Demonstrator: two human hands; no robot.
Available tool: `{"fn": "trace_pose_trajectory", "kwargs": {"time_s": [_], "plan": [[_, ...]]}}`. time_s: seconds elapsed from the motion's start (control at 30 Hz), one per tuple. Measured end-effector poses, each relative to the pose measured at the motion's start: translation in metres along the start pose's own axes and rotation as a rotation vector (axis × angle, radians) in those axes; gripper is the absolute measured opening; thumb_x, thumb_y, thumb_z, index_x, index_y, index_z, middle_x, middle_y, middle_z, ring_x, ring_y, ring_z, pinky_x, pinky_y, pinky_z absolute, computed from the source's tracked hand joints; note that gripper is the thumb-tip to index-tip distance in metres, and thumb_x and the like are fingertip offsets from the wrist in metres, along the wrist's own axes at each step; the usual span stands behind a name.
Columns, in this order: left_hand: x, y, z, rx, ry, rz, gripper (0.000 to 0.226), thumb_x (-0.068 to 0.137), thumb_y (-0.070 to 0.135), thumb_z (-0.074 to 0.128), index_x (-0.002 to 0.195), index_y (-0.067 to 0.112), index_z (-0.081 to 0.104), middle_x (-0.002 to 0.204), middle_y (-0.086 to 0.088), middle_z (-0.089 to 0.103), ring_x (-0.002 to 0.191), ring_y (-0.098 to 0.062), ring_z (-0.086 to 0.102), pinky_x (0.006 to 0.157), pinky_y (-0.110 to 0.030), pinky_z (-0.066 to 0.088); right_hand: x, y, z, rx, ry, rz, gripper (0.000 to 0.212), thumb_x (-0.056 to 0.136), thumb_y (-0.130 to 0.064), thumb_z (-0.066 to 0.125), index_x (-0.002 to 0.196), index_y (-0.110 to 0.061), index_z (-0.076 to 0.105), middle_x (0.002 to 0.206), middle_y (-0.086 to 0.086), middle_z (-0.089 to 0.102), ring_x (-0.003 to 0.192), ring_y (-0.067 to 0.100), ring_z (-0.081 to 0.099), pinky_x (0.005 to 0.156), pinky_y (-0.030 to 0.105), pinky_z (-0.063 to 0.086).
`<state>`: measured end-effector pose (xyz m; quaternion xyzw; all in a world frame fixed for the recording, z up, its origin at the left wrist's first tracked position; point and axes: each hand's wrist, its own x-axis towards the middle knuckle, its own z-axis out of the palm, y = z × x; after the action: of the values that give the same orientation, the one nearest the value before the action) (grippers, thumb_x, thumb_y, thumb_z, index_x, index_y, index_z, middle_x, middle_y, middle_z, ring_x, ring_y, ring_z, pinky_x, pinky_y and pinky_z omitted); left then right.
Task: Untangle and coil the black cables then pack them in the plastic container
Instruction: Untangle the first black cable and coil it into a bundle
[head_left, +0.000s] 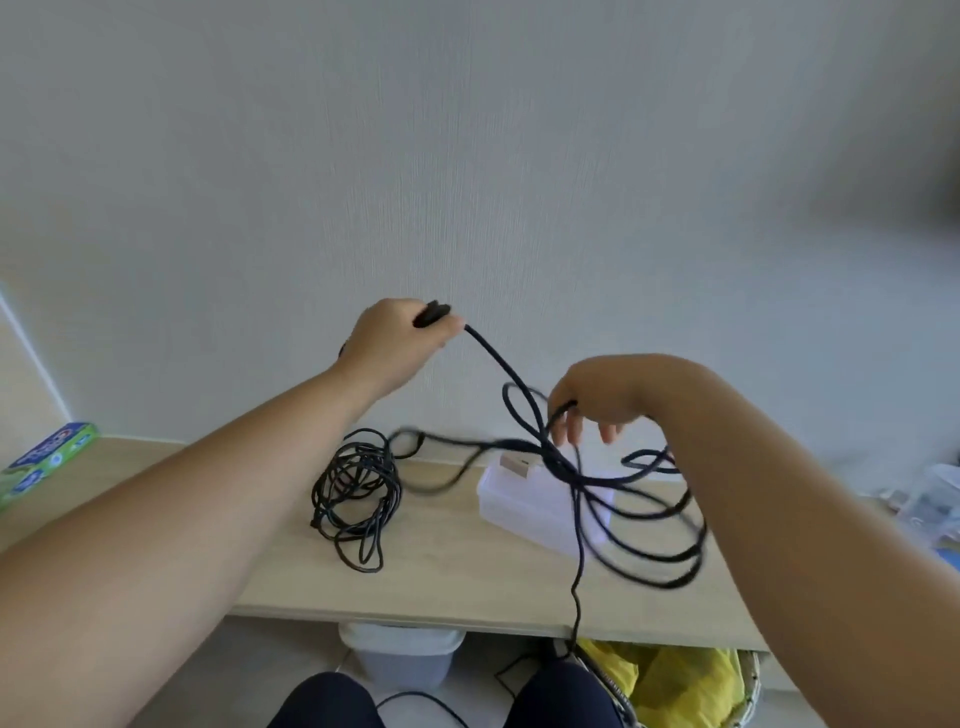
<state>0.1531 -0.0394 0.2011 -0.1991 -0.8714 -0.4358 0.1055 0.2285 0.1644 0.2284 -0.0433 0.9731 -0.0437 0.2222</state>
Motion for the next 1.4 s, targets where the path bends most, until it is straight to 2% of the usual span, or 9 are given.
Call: {"fn": "trace_pose_trajectory", "kwargs": {"time_s": [0.17,0.33,0.47,0.7,0.83,0.9,1.03,1.27,1.4], "plan": [[0.006,0.018,-0.012,-0.031,-0.114,0.074,0.032,0.094,0.04,0.052,0.084,0.014,0.069,0.05,0.005,0.043,0.044,-0.012,0.038,0.048,-0.025,0.029,0.019,-0.008,-0.027,-0.416,0.481,-0.035,0.052,0.084,0.008,0.036,0.108,-0.025,0.067,0.113,-0.001,0.059,0.101,0.022,0.058,0.082,0.035,0.052],[0.005,0.022,-0.021,-0.394,-0.459,-0.036,0.042,0.099,0.038,0.041,0.1,0.009,0.07,0.048,0.003,0.022,0.041,-0.013,0.018,0.043,-0.025,0.016,0.017,0.003,-0.043,-0.065,1.007,-0.382,0.029,0.08,0.009,0.058,0.079,-0.015,0.074,0.093,-0.001,0.064,0.087,0.023,0.056,0.07,0.022,0.039],[0.0,0.032,-0.018,-0.299,-0.592,0.014,0.043,0.098,0.041,0.041,0.092,0.008,0.069,0.051,0.0,0.021,0.044,-0.014,0.02,0.046,-0.025,0.022,0.012,0.003,-0.049,0.112,1.273,-0.491,0.014,0.075,0.002,0.069,0.074,-0.012,0.072,0.083,-0.008,0.057,0.084,0.016,0.051,0.07,0.011,0.036],[0.014,0.025,-0.021,-0.372,-0.288,-0.265,0.033,0.095,0.034,0.05,0.069,0.013,0.053,0.039,0.008,0.026,0.034,-0.01,0.02,0.036,-0.019,0.017,0.01,0.025,-0.038,0.215,0.608,-0.152,0.043,0.084,-0.025,0.069,0.124,-0.03,0.054,0.14,-0.001,0.038,0.13,0.019,0.035,0.111,0.038,0.029],[0.014,0.014,-0.018,-0.536,-0.036,-0.481,0.031,0.094,0.03,0.049,0.068,0.012,0.052,0.037,0.007,0.028,0.032,-0.01,0.022,0.038,-0.017,0.019,0.007,-0.005,-0.005,0.45,1.153,-0.155,0.014,0.09,-0.03,0.061,0.091,-0.017,0.065,0.094,-0.006,0.056,0.086,0.011,0.053,0.076,0.012,0.041],[0.012,0.017,-0.012,-0.563,0.017,-0.499,0.03,0.094,0.03,0.047,0.071,0.012,0.054,0.034,0.009,0.028,0.028,-0.009,0.022,0.037,-0.016,0.019,0.002,-0.027,0.007,0.691,1.047,-0.081,0.037,0.091,-0.046,0.054,0.085,-0.011,0.067,0.079,-0.003,0.062,0.07,0.012,0.055,0.064,0.016,0.042],[-0.006,0.034,-0.002,-0.541,-0.126,-0.373,0.031,0.096,0.031,0.048,0.081,0.008,0.063,0.034,0.008,0.029,0.031,-0.009,0.024,0.04,-0.021,0.023,0.005,-0.055,0.021,1.037,0.435,-0.032,0.049,0.085,-0.063,0.048,0.106,-0.021,0.06,0.101,0.0,0.067,0.088,0.017,0.067,0.081,0.033,0.056],[-0.007,0.033,-0.019,-0.521,-0.29,-0.302,0.036,0.098,0.032,0.046,0.091,0.005,0.068,0.039,0.007,0.021,0.033,-0.01,0.018,0.036,-0.017,0.02,0.015,-0.037,0.014,1.602,0.406,-0.115,0.021,0.097,-0.003,0.044,0.1,-0.005,0.065,0.08,0.005,0.07,0.07,0.02,0.07,0.072,0.036,0.06],[-0.003,0.024,-0.023,-0.614,-0.319,-0.318,0.034,0.099,0.034,0.043,0.092,0.006,0.062,0.039,0.008,0.023,0.031,-0.006,0.017,0.034,-0.017,0.018,0.015,-0.019,0.009,1.774,0.383,-0.052,0.024,0.094,-0.023,0.052,0.092,-0.004,0.066,0.082,0.009,0.062,0.072,0.025,0.063,0.077,0.044,0.057]]}}
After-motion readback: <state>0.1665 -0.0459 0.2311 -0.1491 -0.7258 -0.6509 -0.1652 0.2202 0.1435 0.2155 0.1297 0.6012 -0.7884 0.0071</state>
